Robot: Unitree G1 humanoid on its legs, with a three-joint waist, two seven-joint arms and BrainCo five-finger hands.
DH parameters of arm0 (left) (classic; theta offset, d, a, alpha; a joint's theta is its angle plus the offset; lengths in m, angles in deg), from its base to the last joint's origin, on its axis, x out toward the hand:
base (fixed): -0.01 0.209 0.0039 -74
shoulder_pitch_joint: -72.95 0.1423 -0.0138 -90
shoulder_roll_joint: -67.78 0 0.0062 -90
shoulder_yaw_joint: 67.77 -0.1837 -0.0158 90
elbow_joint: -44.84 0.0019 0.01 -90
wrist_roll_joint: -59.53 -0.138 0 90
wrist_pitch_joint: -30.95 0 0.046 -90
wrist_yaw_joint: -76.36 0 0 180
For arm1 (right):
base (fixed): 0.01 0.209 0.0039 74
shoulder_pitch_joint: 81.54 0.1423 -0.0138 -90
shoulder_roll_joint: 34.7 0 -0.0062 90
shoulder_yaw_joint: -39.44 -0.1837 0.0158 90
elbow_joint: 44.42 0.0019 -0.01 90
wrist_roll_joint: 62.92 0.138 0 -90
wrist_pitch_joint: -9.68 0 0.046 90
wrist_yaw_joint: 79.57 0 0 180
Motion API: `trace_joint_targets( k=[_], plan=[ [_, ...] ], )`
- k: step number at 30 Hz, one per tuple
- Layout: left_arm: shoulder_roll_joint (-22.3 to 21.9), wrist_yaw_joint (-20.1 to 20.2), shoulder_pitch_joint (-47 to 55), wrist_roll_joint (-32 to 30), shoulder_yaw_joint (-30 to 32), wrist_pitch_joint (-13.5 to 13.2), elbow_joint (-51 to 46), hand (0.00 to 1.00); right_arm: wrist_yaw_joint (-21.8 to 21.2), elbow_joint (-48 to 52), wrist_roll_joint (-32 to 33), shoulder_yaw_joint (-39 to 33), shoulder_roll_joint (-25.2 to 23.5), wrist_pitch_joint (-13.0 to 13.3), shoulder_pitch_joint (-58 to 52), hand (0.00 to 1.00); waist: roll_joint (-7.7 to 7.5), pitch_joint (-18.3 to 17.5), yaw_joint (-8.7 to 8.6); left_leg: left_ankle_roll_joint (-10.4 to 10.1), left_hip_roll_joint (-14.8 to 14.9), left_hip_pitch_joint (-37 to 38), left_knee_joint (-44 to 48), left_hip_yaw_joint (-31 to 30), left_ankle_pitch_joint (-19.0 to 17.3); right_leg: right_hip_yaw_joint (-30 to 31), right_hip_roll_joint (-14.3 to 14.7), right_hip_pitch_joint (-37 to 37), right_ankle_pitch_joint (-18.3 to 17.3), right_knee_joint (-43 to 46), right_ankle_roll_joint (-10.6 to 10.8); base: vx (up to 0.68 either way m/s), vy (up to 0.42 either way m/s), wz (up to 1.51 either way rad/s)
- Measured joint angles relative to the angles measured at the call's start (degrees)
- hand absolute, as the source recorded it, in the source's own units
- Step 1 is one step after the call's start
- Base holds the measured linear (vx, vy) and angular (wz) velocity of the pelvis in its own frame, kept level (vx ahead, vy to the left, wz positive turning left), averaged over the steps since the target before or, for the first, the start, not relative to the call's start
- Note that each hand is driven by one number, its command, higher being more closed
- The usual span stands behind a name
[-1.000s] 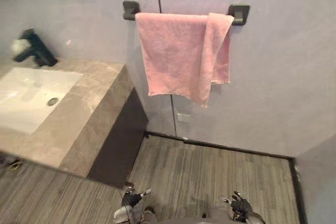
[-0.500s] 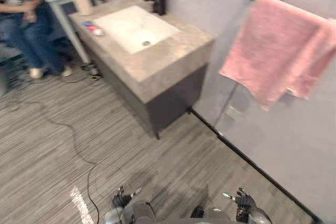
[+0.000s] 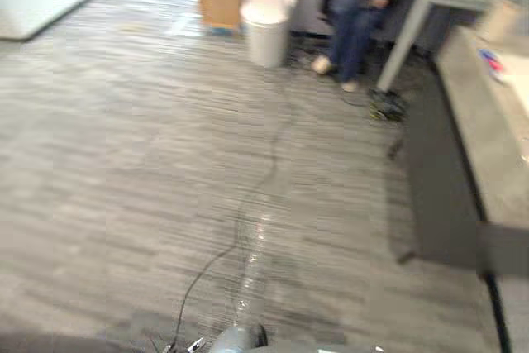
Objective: Organize washtable
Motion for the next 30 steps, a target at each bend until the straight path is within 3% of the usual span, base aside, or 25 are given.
trace_joint_targets(
  k=[1,2,4,7,9,10,12,13,14,15,16,17,18,20,21,23,24,25,27,28,29,30],
  plan=[
    [-0.09,-0.74,-0.78,-0.34,0.80,-0.03,0.26,0.00,0.06,0.51,0.58,0.21,-0.63,0.08,-0.19,0.00,-0.03,0.16,-0.67,0.71,-1.21,2.32,-1.78,-2.86,0.46,6.28,5.44,-1.92,-4.68,3.40,0.69,0.18,0.153,1.76],
    [-0.75,-1.11,-0.75,-0.14,1.97,-0.51,0.16,0.00,0.10,1.53,0.83,1.14,-1.73,0.06,-0.65,0.00,-0.48,0.54,-0.24,1.23,-1.95,5.99,-4.25,-3.99,0.79,9.07,9.52,-4.46,-7.63,5.92,-0.31,0.17,0.128,1.01],
    [-0.93,-0.87,-0.62,-0.48,2.85,-0.69,0.12,0.00,0.04,4.16,2.13,4.49,-3.42,0.43,-1.89,0.00,-1.30,1.03,-0.62,2.71,-2.88,11.01,-8.38,-5.47,0.29,6.33,13.52,-9.44,-10.27,5.28,-1.30,0.18,0.069,0.52],
    [-1.95,-0.18,-1.29,-3.38,2.67,0.10,-0.09,0.00,-0.01,8.77,3.26,6.57,-4.47,0.49,-4.32,0.00,-0.11,1.06,-1.77,2.24,-1.29,14.51,-10.13,-3.97,-2.02,-2.22,15.05,-15.39,-9.95,-4.35,-0.98,0.25,-0.028,0.58],
    [-2.06,0.51,-1.33,-3.53,2.84,0.44,-0.87,0.00,-0.06,9.71,3.41,6.57,-4.96,0.40,-5.24,0.00,-0.33,1.30,-2.05,0.62,-0.08,16.38,-10.80,-1.98,-3.79,-9.41,14.96,-16.57,-6.66,-13.23,-1.22,0.36,-0.081,0.25],
    [-2.09,0.55,-1.27,-3.53,3.13,1.02,-1.65,0.00,-0.03,10.02,3.54,6.41,-5.48,0.39,-5.57,0.00,-0.94,1.19,-1.76,-0.14,0.17,18.12,-11.61,-1.15,-5.42,-15.27,14.69,-16.32,-4.76,-16.36,-2.50,0.46,-0.108,-0.19],
    [-2.77,0.70,-1.39,-3.55,3.29,1.32,-3.08,0.00,-0.12,11.42,4.10,5.15,-6.31,0.13,-6.15,0.00,-0.08,0.41,-2.61,-1.48,1.78,20.67,-12.02,-1.15,-8.02,-17.51,15.96,-15.22,-3.15,-17.21,-5.61,0.53,-0.116,-0.07],
    [-3.46,0.92,-1.50,-3.70,3.89,1.18,-3.21,0.00,-0.17,12.51,4.60,4.31,-6.51,0.15,-7.43,0.00,0.18,-0.46,-3.51,-4.75,4.01,20.28,-6.92,0.17,-9.36,-19.21,17.58,-13.31,-1.74,-18.01,-6.24,0.68,-0.142,0.18],
    [-3.60,1.16,-3.44,-3.92,5.58,1.13,-3.45,0.00,-0.14,13.10,5.07,4.44,-7.29,0.12,-7.51,0.00,-0.21,0.01,-4.20,-7.68,6.14,14.76,8.70,3.84,-9.17,-19.29,19.14,-11.10,-1.77,-18.94,-7.54,0.69,-0.142,0.03],
    [-4.26,1.26,-3.89,-3.92,6.31,1.25,-3.98,0.00,-0.14,14.09,5.10,4.61,-7.40,0.10,-8.08,0.00,-0.05,0.33,-3.83,-10.88,8.12,11.82,17.55,5.51,-6.92,-18.56,20.74,-9.22,-2.06,-20.32,-8.10,0.70,-0.145,-0.56],
    [-5.51,1.37,-3.06,-3.87,7.79,1.32,-5.65,0.00,-0.05,15.99,5.04,6.35,-7.50,0.06,-8.39,0.00,-0.15,0.88,-2.64,-13.57,12.79,7.23,32.19,7.47,0.20,-15.07,23.69,-5.54,-3.32,-21.98,-9.08,0.63,-0.083,-1.52],
    [-5.75,1.23,-2.97,-3.16,7.95,1.32,-6.98,0.00,-0.14,16.53,4.87,8.46,-7.11,0.19,-7.71,0.00,-0.08,1.11,-1.02,-13.33,17.25,4.69,42.05,11.14,0.54,-10.22,25.82,-3.10,-4.61,-21.86,-9.16,0.63,-0.057,-1.85],
    [-5.48,0.88,-2.72,-3.13,7.88,1.32,-7.34,0.00,-0.15,16.49,4.73,9.20,-6.66,0.29,-7.21,0.00,-0.51,1.13,-0.31,-12.75,19.05,3.81,44.53,12.71,0.23,-7.24,26.62,-1.96,-5.22,-22.04,-9.37,0.59,-0.002,-2.28],
    [-4.08,0.26,-2.56,-2.43,7.74,1.04,-7.75,0.00,-0.09,15.76,3.89,9.95,-6.58,0.46,-4.42,0.00,-2.06,1.17,0.90,-10.61,22.09,1.33,44.17,15.87,-1.04,0.60,27.00,1.44,-5.69,-24.12,-8.99,0.52,0.071,-2.10],
    [-2.93,-0.04,-2.39,-2.13,7.73,0.83,-7.70,0.00,0.09,14.85,2.81,11.19,-6.58,0.57,-2.57,0.00,-3.10,1.33,0.97,-9.35,22.94,-1.06,38.63,16.72,-2.13,6.67,26.30,4.47,-5.13,-27.29,-8.06,0.49,0.141,-1.82],
    [-2.74,-0.74,-2.40,-2.12,7.72,0.75,-7.72,0.00,0.12,13.12,2.17,11.22,-6.33,0.51,-0.60,0.00,-3.44,1.63,1.12,-8.98,22.70,-3.14,30.09,16.71,-2.49,11.65,24.77,7.19,-4.66,-30.04,-7.19,0.48,0.230,-1.73],
    [-2.90,-1.01,-2.39,-2.14,7.63,0.18,-7.68,0.00,0.11,11.44,1.37,11.83,-5.84,0.62,0.24,0.00,-3.28,1.67,1.51,-9.37,21.13,-4.70,19.48,16.32,-2.24,15.31,22.62,9.00,-5.15,-31.66,-5.47,0.47,0.322,-1.45],
    [-2.96,-1.02,-2.42,-2.14,7.50,-0.01,-7.65,0.00,0.10,11.16,0.89,12.16,-5.64,0.63,0.36,0.00,-3.24,1.69,1.71,-9.71,19.97,-5.27,14.73,15.68,-2.03,16.49,21.59,9.29,-5.75,-32.01,-4.03,0.46,0.354,-1.19],
    [-3.73,-1.23,-2.38,-2.13,6.98,-0.24,-7.63,0.00,0.04,10.83,0.40,14.36,-4.22,0.67,0.06,0.00,-1.88,1.64,1.79,-13.29,15.71,-7.77,-0.84,10.54,0.59,19.26,18.91,11.61,-8.78,-32.84,-0.09,0.44,0.446,-0.74],
    [-4.66,-1.49,-2.01,-2.00,6.42,-0.31,-7.36,0.00,0.10,10.31,-0.01,15.78,-2.84,0.90,-0.07,0.00,-0.71,1.18,2.87,-14.77,14.10,-7.38,-5.55,6.80,6.76,20.91,18.32,12.80,-10.65,-32.87,2.13,0.66,0.659,-0.78],
    [-4.36,-1.71,-1.65,-1.99,6.25,-0.30,-7.04,0.00,0.09,9.64,-0.47,16.13,-2.75,1.01,-0.27,0.00,-0.97,0.70,3.36,-14.32,13.09,-7.01,-4.99,6.20,9.64,22.02,17.35,13.20,-10.94,-32.96,2.64,0.71,0.624,-0.81],
    [-3.16,-2.13,-0.85,-1.95,5.34,-0.31,-6.92,0.00,-0.09,9.55,-0.95,17.76,-3.65,1.24,-0.19,0.00,-2.18,-0.05,3.93,-12.63,11.37,-8.19,-1.55,5.40,8.74,23.22,16.48,13.30,-10.53,-32.04,2.05,0.60,0.462,-0.52]
  ],
)
